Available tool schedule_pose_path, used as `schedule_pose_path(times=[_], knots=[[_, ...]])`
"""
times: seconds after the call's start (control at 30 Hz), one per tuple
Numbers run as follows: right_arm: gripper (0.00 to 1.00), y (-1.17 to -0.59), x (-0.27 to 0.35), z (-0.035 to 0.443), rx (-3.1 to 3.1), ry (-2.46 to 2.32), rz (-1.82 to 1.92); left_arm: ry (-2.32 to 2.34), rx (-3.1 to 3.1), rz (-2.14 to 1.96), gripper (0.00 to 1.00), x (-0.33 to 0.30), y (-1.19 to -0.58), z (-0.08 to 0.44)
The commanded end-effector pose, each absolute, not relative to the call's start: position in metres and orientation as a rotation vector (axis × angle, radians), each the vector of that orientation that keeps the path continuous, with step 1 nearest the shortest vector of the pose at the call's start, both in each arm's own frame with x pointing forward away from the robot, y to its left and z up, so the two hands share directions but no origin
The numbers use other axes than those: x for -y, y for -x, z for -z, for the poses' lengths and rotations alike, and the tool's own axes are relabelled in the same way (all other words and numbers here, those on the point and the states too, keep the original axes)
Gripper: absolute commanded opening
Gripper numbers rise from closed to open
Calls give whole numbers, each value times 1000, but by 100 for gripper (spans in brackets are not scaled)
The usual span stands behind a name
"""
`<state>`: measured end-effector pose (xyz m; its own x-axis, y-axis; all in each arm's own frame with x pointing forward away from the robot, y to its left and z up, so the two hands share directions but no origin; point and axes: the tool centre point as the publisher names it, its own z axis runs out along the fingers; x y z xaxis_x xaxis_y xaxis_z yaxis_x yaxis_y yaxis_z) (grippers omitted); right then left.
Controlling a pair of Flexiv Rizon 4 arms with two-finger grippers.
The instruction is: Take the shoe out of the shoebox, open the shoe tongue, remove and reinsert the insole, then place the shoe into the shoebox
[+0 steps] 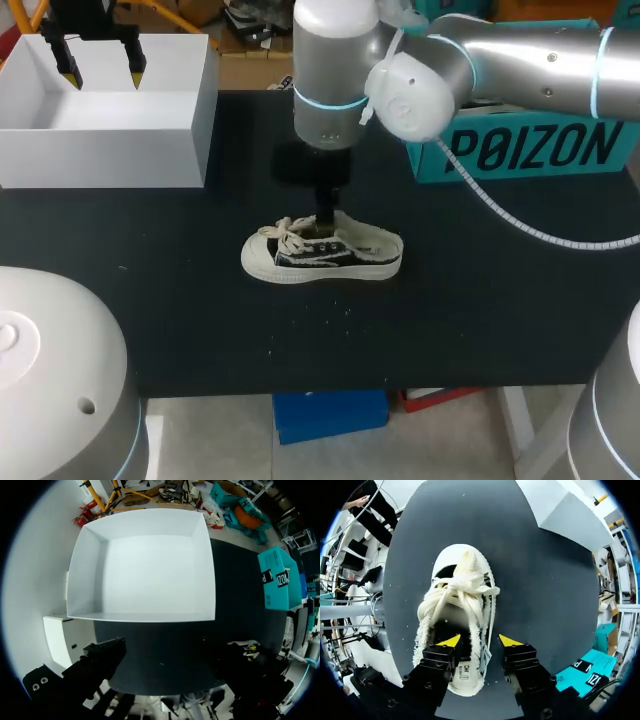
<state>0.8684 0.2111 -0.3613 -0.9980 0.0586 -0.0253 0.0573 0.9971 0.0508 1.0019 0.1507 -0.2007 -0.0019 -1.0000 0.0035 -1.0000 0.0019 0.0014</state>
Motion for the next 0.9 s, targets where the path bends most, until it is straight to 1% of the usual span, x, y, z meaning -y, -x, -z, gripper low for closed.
schedule_pose_path(times=[0.03,0.17,0.33,0.9], knots=[[100,-846,-172,311,-3005,-86,-273,-2219,2220,1,100,-150,-1001,200],[100,-837,-155,287,-2940,-71,-541,-2219,2220,1,100,-150,-1001,200],[100,-835,-134,274,-2914,49,-833,-2219,2220,1,100,-150,-1001,200],[100,-835,-134,274,-2914,49,-833,-2219,2220,1,100,-150,-1001,200]])
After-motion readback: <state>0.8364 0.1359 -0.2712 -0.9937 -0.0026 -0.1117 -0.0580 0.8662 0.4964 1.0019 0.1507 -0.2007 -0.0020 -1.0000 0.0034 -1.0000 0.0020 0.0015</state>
